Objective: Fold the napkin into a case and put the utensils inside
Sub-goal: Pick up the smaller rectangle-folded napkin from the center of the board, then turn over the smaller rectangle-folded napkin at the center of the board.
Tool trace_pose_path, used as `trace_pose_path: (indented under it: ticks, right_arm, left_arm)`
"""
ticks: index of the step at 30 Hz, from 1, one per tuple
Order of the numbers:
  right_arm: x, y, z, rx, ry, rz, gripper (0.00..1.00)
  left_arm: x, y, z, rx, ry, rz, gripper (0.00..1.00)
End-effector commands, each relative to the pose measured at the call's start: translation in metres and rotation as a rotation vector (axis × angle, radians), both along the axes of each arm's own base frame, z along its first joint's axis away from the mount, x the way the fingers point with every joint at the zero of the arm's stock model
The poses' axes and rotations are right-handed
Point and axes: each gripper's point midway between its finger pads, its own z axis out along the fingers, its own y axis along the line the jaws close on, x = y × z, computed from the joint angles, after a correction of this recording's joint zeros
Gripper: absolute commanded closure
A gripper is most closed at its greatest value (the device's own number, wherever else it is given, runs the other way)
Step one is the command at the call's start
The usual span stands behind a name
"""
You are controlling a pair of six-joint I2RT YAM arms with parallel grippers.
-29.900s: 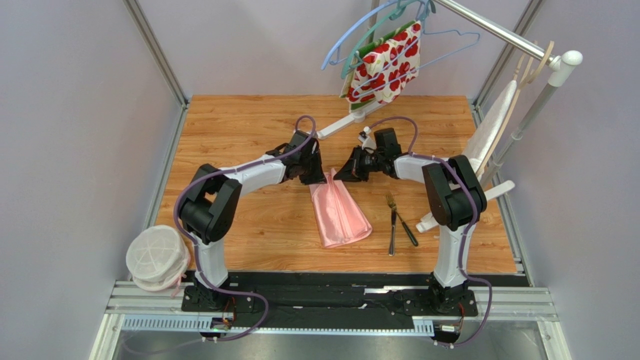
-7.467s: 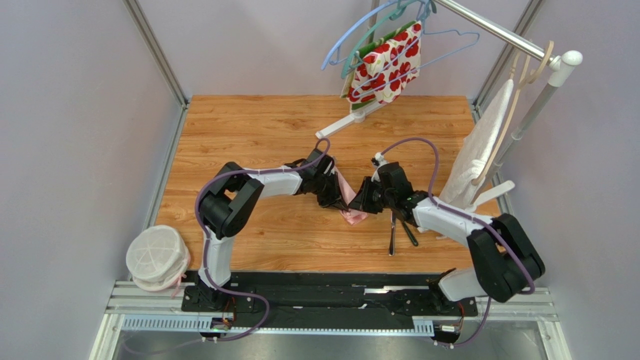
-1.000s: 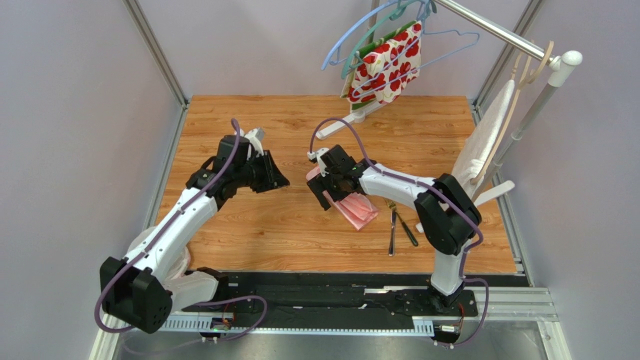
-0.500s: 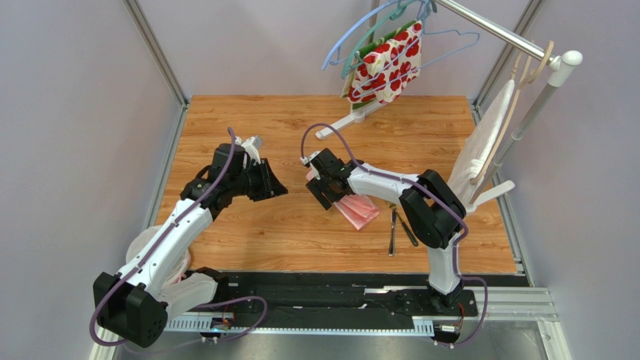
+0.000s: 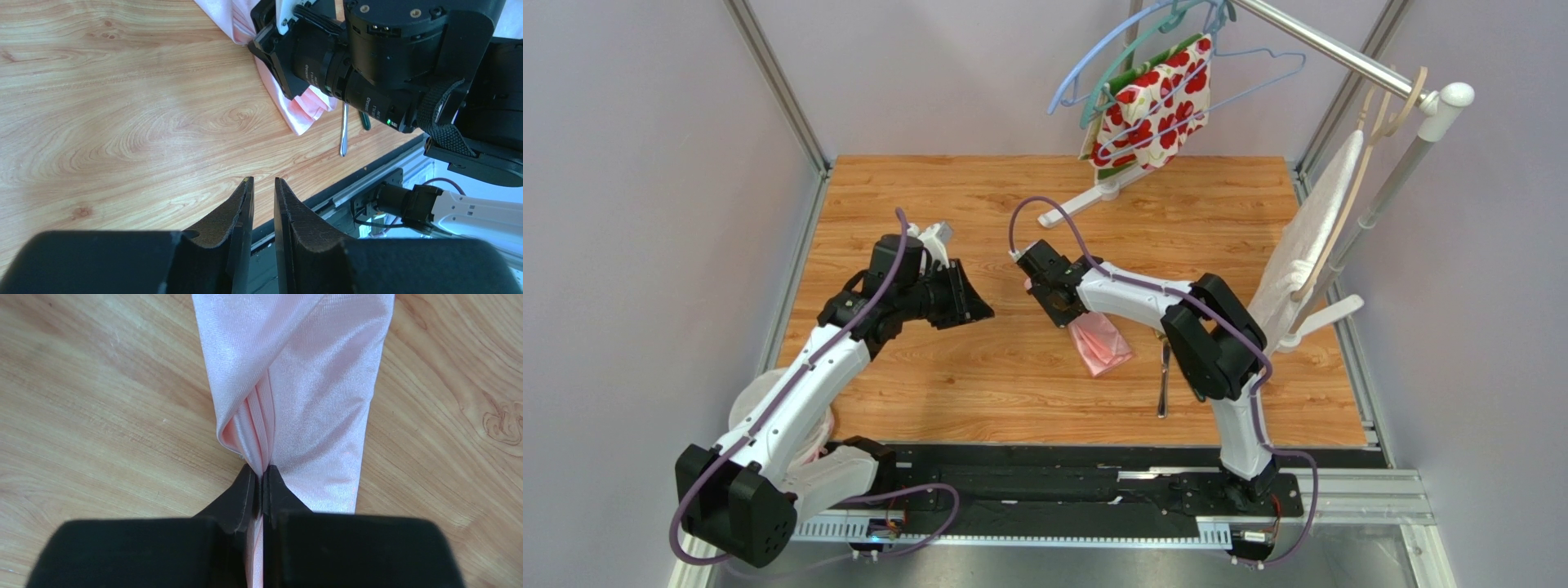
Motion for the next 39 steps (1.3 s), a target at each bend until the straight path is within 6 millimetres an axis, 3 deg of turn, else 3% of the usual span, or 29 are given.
trace_pose_path:
  ticks: [1, 3, 8, 16, 17, 18, 19, 20, 22, 23, 25, 27, 28, 30, 35, 39]
  right_arm:
    - [0.016, 0.01, 0.024, 0.039, -0.038, -0.081, 1.0]
    - [0.016, 0.02, 0.038, 0.115, -0.032, -0.132, 1.0]
    - [0.022, 0.051, 0.096, 0.366, -0.029, -0.27, 1.0]
    - [0.014, 0.116, 0.139, 0.891, 0.164, -0.422, 1.0]
    - [0.021, 0.13, 0.154, 0.999, 0.153, -0.409, 1.0]
    - [0.016, 0.131, 0.141, 1.03, 0.196, -0.427, 1.0]
    - [0.017, 0.137, 0.145, 1.111, 0.24, -0.477, 1.0]
    - [0.025, 0.147, 0.164, 1.229, 0.223, -0.446, 1.0]
    - [0.024, 0.149, 0.145, 1.279, 0.254, -0.476, 1.0]
    - [0.029, 0.154, 0.156, 1.372, 0.254, -0.48, 1.0]
    - [0.026, 0.154, 0.136, 1.412, 0.279, -0.499, 1.0]
    - [0.031, 0.154, 0.143, 1.499, 0.254, -0.489, 1.0]
    - [0.03, 0.15, 0.127, 1.487, 0.26, -0.508, 1.0]
    - [0.033, 0.144, 0.127, 1.551, 0.25, -0.517, 1.0]
    - [0.025, 0.128, 0.087, 1.618, 0.313, -0.57, 1.0]
    - [0.015, 0.116, 0.066, 1.591, 0.329, -0.592, 0.99]
  left_arm:
    - [0.0, -0.003, 0.007, -0.016, -0.029, -0.014, 0.73]
    - [0.0, -0.001, 0.006, -0.012, -0.029, -0.01, 0.73]
    - [0.0, 0.0, 0.009, -0.014, -0.037, -0.003, 0.73]
    - [-0.007, 0.004, 0.016, -0.008, -0.058, -0.004, 0.73]
    - [-0.008, 0.005, 0.019, -0.01, -0.067, -0.005, 0.73]
    - [-0.009, 0.005, 0.021, -0.009, -0.076, -0.006, 0.73]
    - [-0.01, 0.006, 0.021, -0.006, -0.076, -0.005, 0.73]
    - [-0.01, 0.007, 0.024, -0.005, -0.083, -0.003, 0.73]
    - [-0.012, 0.008, 0.024, 0.001, -0.083, -0.004, 0.73]
    - [-0.012, 0.009, 0.025, 0.002, -0.089, -0.001, 0.73]
    - [-0.013, 0.009, 0.026, 0.002, -0.092, -0.005, 0.73]
    - [-0.013, 0.01, 0.028, 0.001, -0.097, -0.004, 0.73]
    - [-0.013, 0.01, 0.028, 0.001, -0.096, -0.008, 0.73]
    - [-0.013, 0.009, 0.027, 0.002, -0.093, -0.01, 0.73]
    - [-0.007, 0.006, 0.014, 0.011, -0.059, -0.018, 0.73]
    - [-0.001, 0.002, 0.007, 0.012, -0.045, -0.025, 0.73]
